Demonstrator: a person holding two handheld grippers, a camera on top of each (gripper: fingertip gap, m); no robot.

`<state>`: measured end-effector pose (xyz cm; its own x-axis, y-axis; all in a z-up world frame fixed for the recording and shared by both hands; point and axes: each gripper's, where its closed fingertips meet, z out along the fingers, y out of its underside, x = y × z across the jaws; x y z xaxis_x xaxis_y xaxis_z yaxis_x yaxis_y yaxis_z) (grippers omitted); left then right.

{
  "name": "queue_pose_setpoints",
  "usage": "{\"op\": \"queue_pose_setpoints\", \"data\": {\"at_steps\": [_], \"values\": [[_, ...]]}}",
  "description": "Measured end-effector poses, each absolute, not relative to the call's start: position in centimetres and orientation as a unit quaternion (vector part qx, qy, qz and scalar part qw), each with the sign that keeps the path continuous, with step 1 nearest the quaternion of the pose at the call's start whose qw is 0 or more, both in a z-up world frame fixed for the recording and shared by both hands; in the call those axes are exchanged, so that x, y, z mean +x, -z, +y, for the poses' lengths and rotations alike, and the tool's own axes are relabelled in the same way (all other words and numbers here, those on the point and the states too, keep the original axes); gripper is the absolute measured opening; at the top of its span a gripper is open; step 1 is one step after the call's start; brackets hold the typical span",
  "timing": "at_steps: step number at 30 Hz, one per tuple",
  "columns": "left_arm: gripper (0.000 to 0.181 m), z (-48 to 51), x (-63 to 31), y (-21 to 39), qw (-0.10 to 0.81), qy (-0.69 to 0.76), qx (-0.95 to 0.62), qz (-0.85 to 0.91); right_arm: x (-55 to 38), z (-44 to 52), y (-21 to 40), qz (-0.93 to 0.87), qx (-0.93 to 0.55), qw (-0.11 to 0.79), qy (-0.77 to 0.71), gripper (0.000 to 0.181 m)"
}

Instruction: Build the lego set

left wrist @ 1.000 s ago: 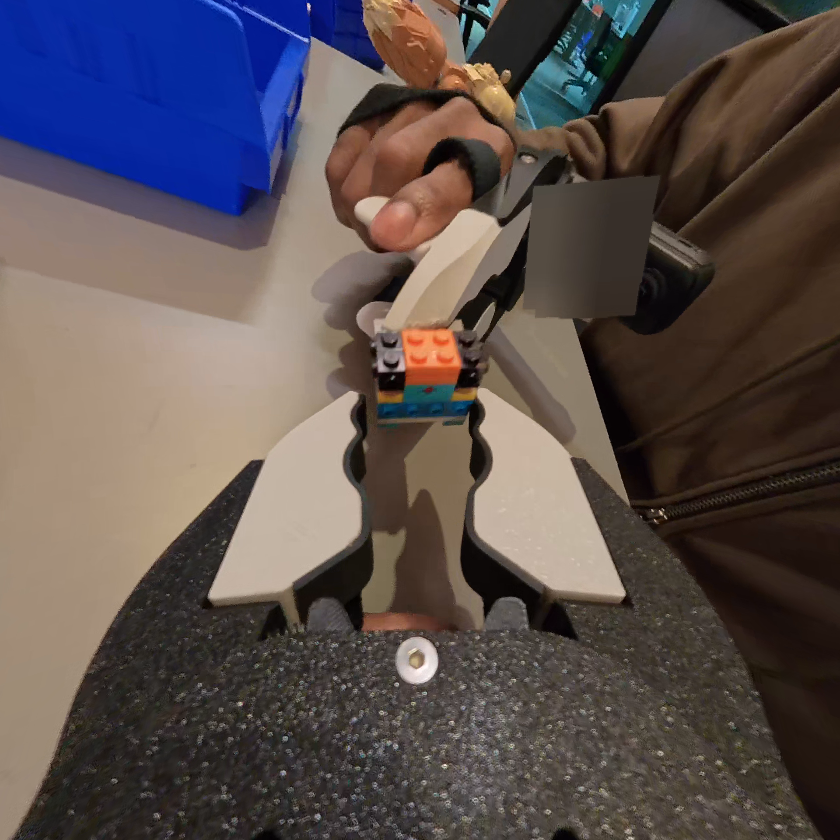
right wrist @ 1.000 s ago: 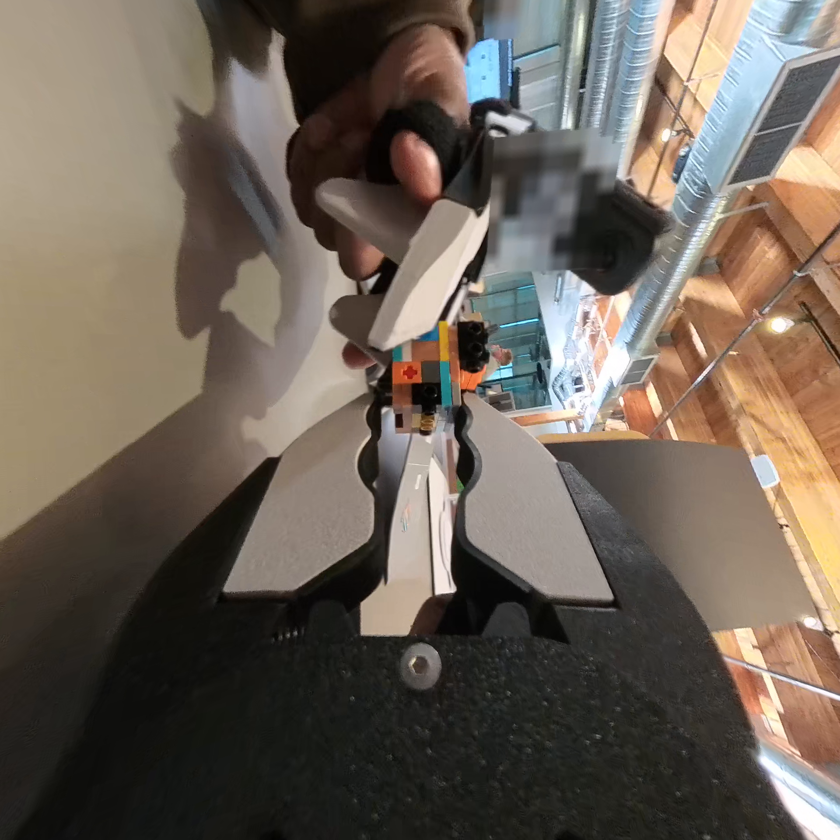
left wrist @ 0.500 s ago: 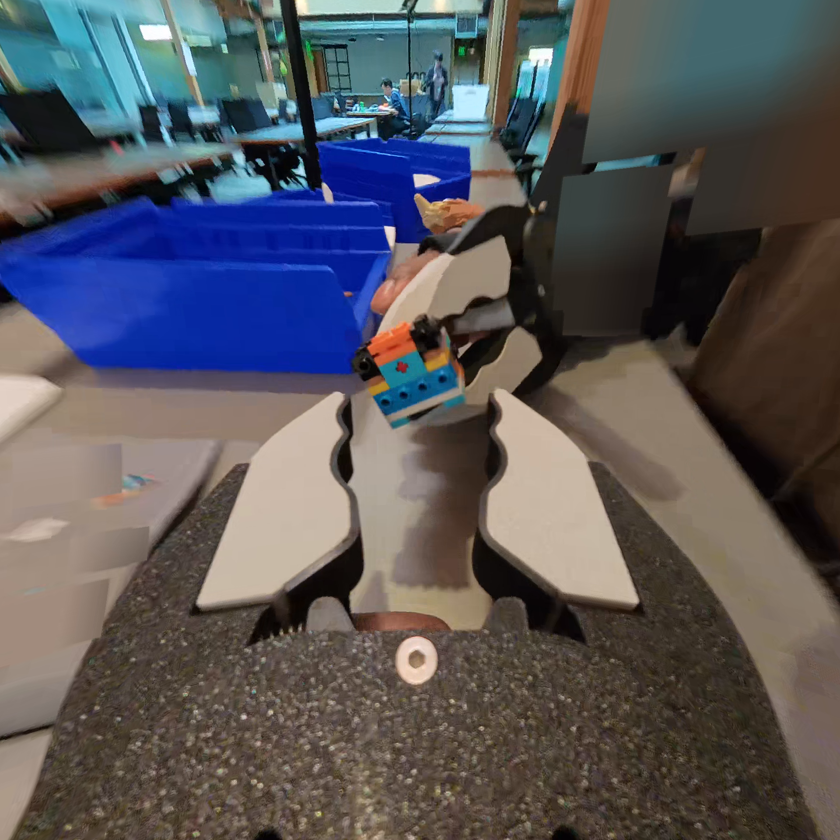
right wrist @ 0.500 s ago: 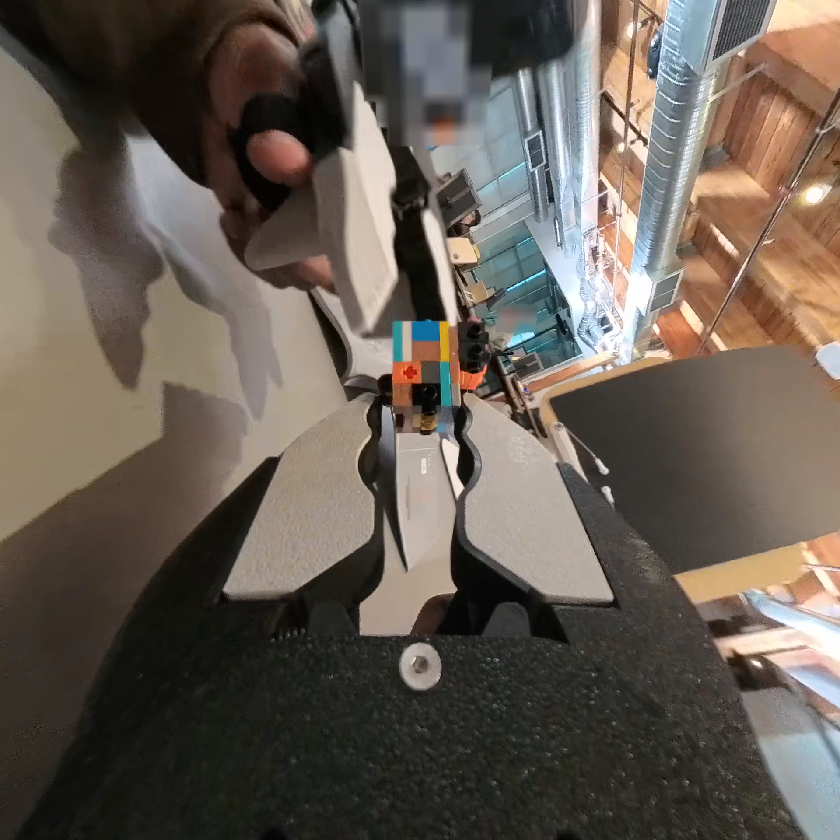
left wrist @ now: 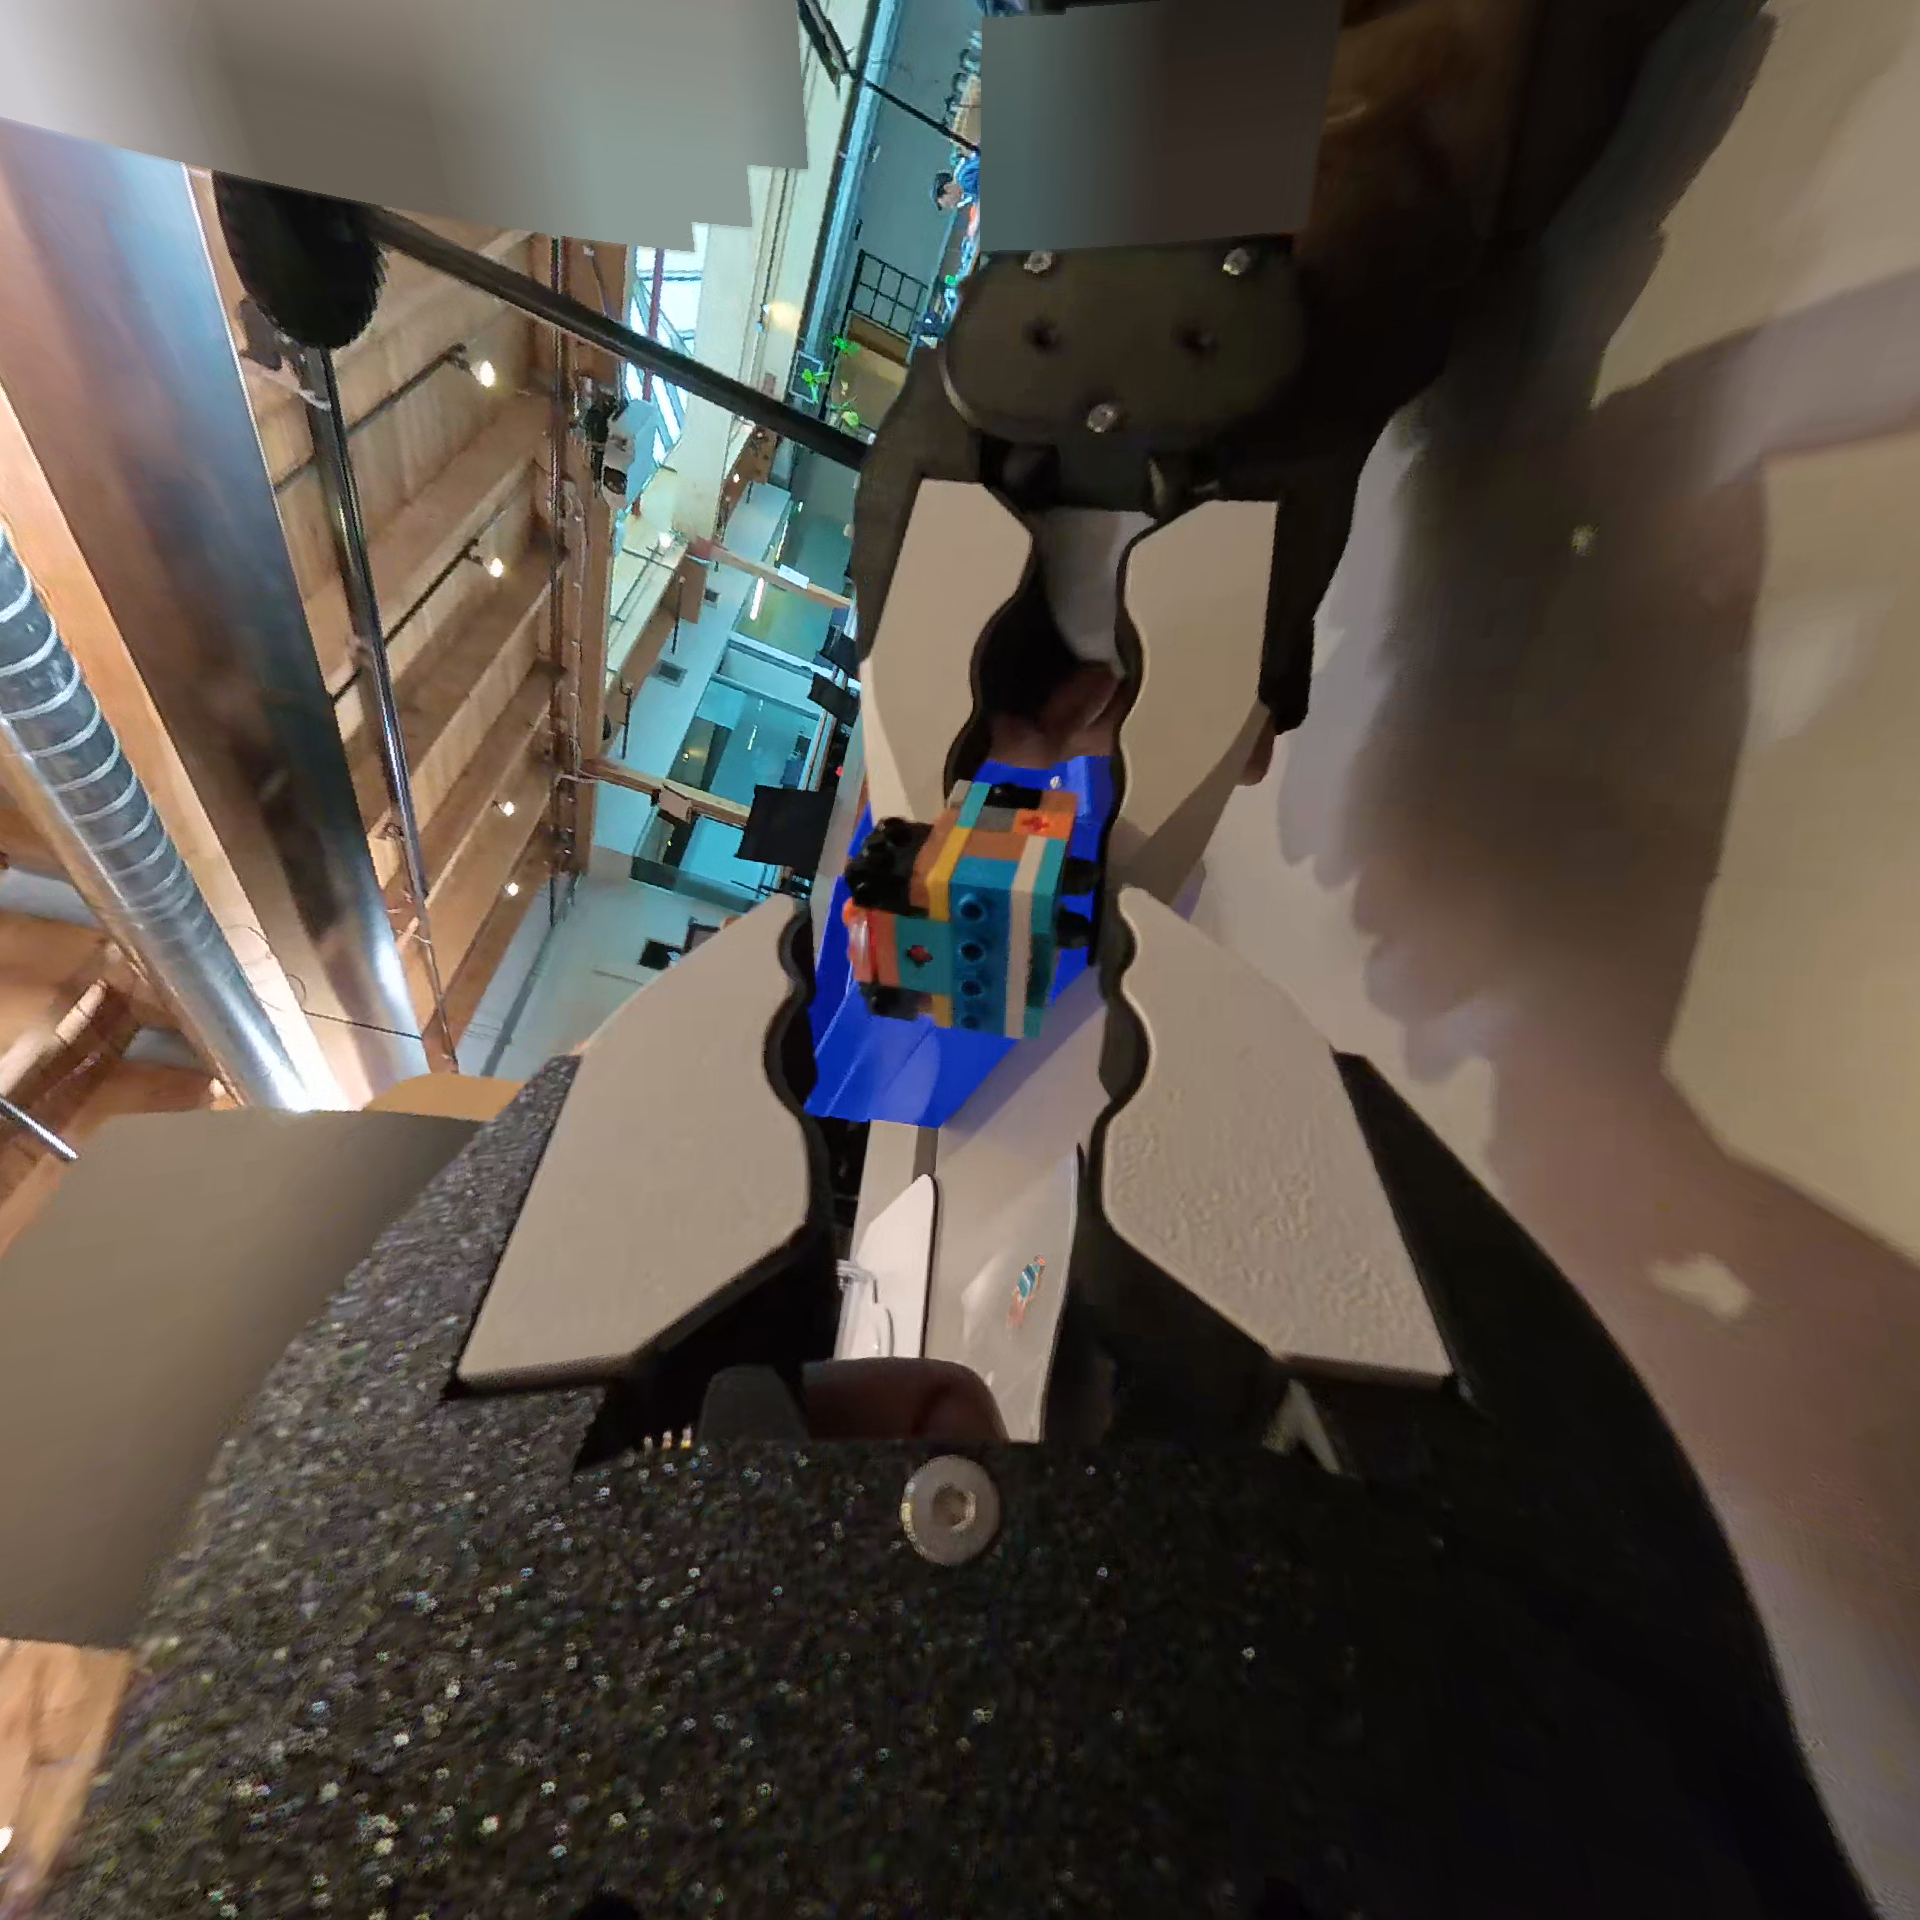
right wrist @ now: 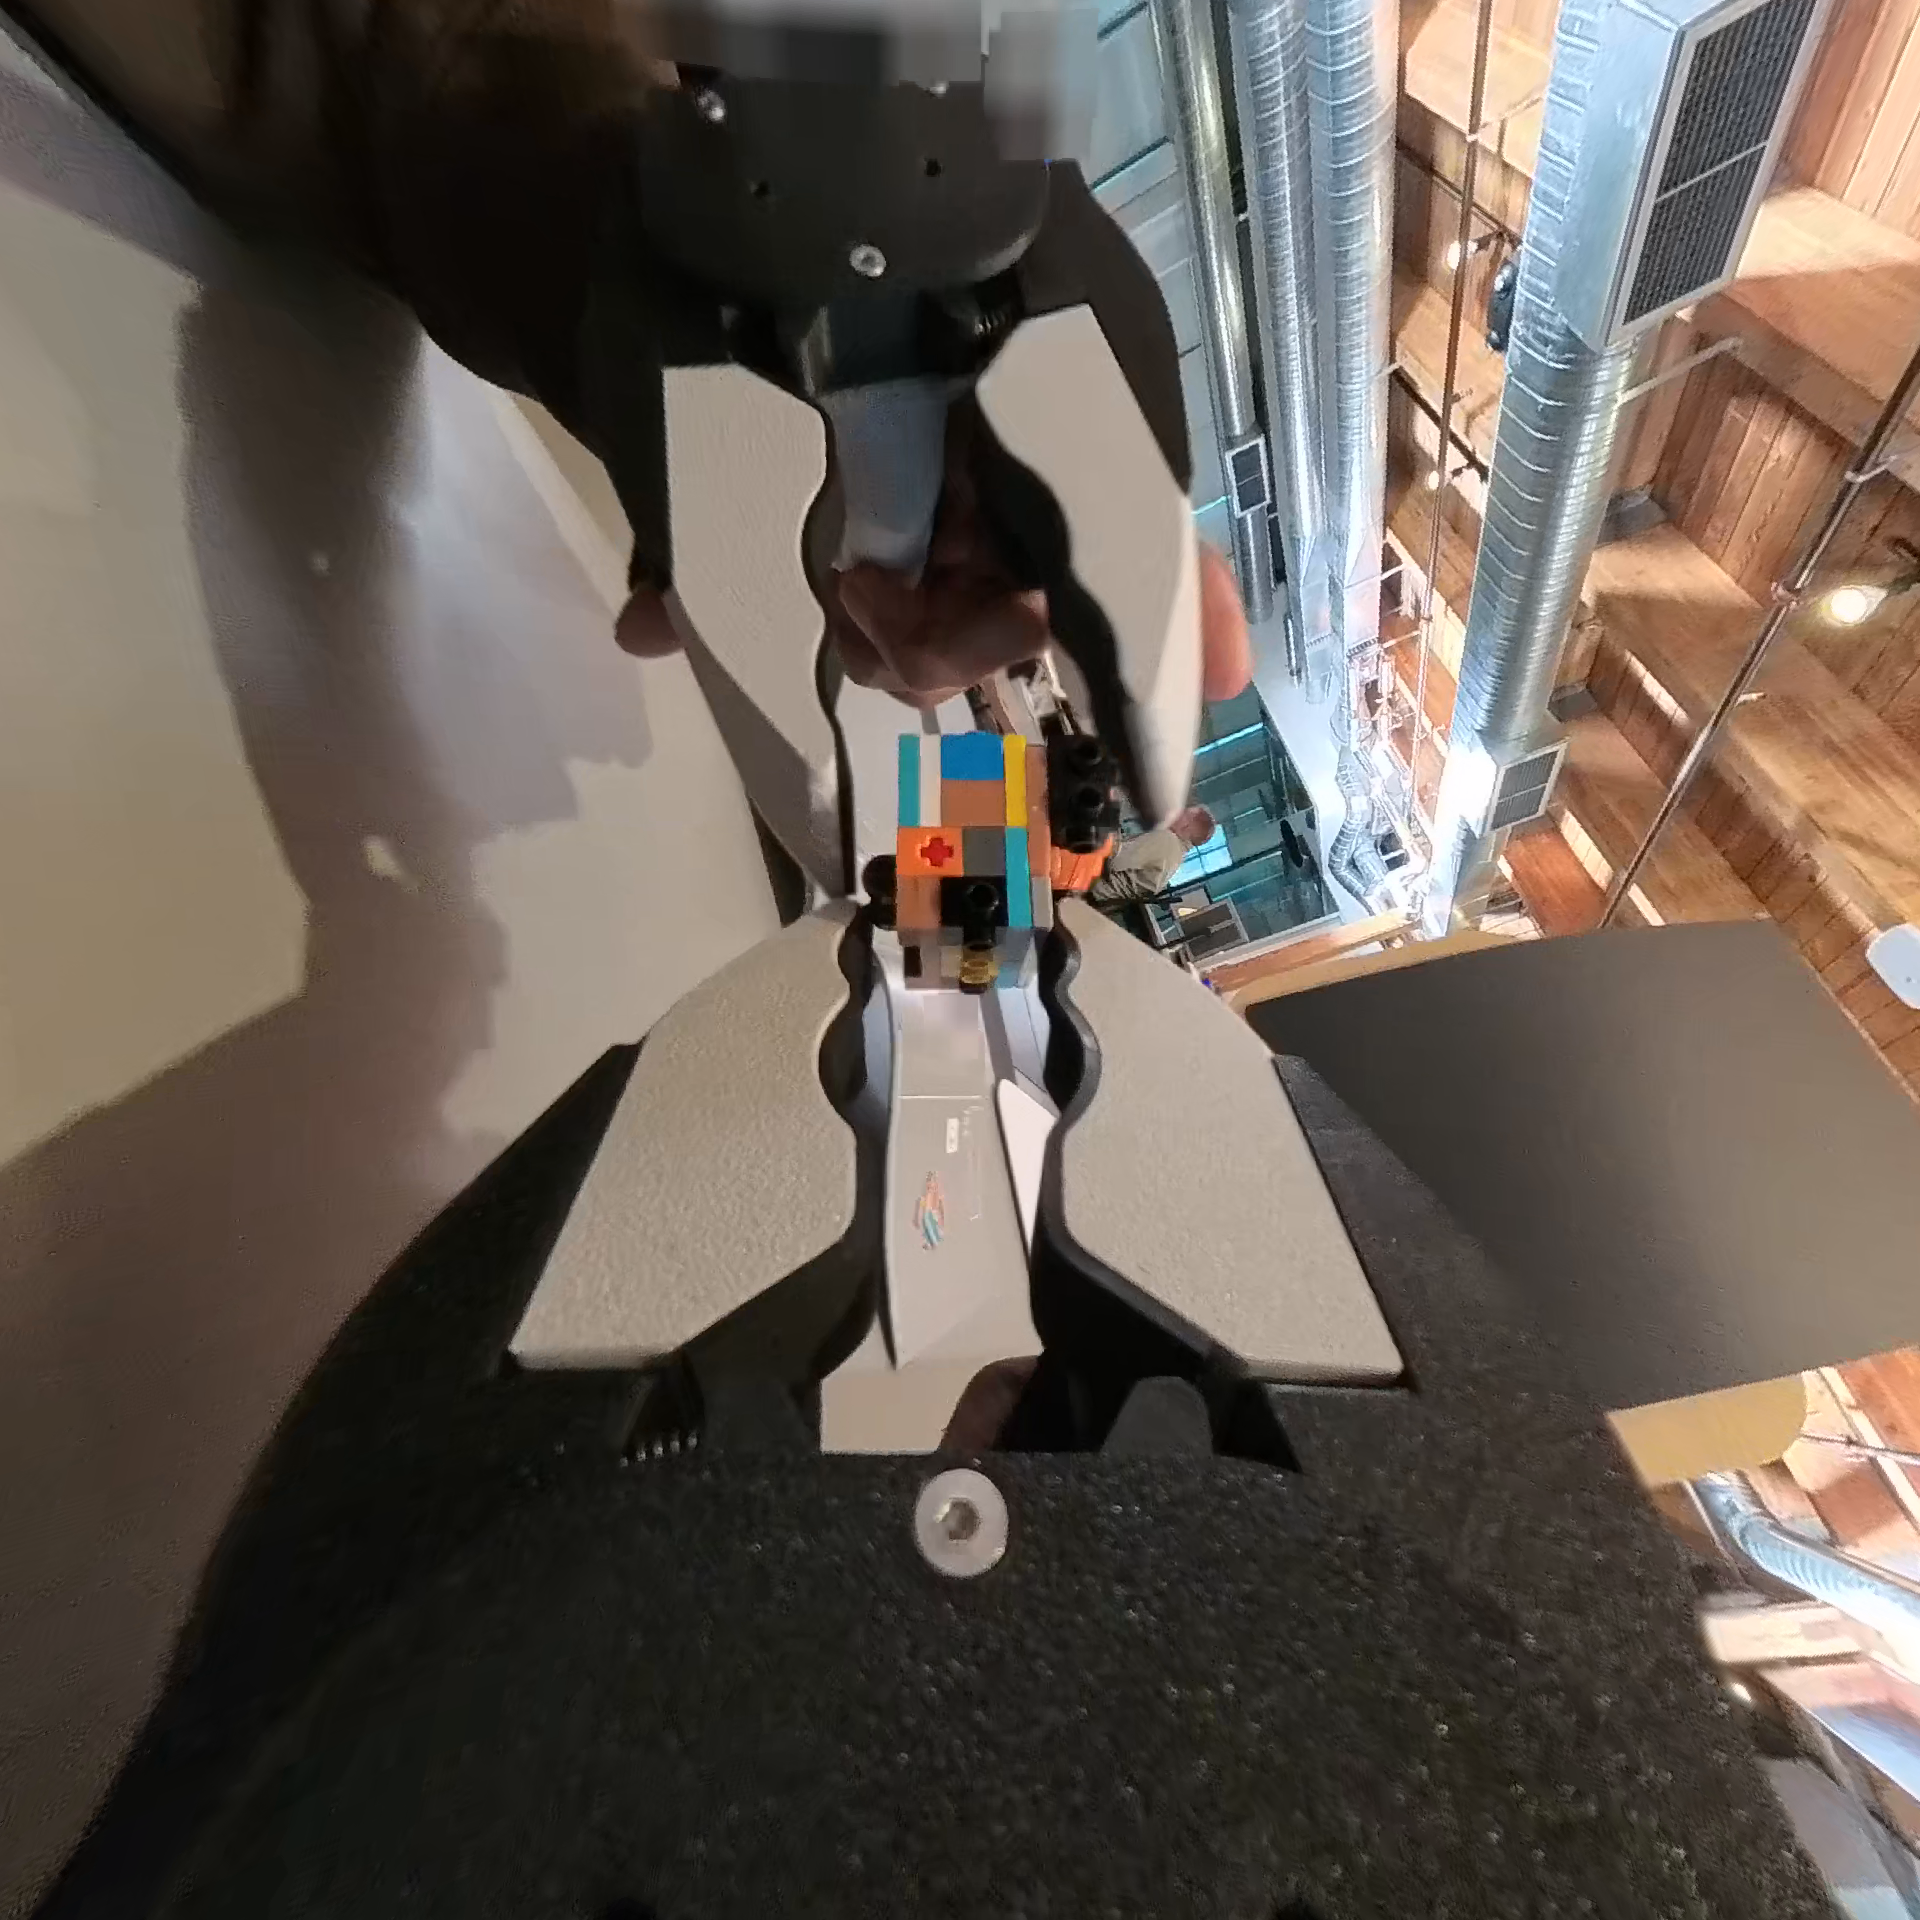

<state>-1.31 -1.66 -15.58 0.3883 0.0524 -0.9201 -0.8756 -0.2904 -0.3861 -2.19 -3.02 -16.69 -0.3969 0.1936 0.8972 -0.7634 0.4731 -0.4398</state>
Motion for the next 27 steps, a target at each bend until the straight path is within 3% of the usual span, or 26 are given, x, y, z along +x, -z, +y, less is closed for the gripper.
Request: {"op": "queue_pose_setpoints", "data": {"at_steps": [1,5,21,27], "values": [[0.044,-1.58,-1.24,15.63,0.504,-0.463,-0.657,0.316,-2.21,-2.99,16.63,-0.690,0.207,0.512,-0.468,0.030],[0.038,-1.57,-1.42,15.49,0.498,-0.476,-0.653,0.315,-2.12,-2.96,16.70,-0.691,0.207,0.509,-0.470,0.030],[0.036,-1.67,-1.11,15.78,0.495,-0.466,-0.660,0.319,-1.97,-3.10,16.90,-0.687,0.221,0.520,-0.456,0.030],[0.044,-1.67,-1.88,15.44,0.534,-0.452,-0.664,0.265,-2.65,-2.61,16.15,-0.686,0.188,0.519,-0.474,0.030]]}}
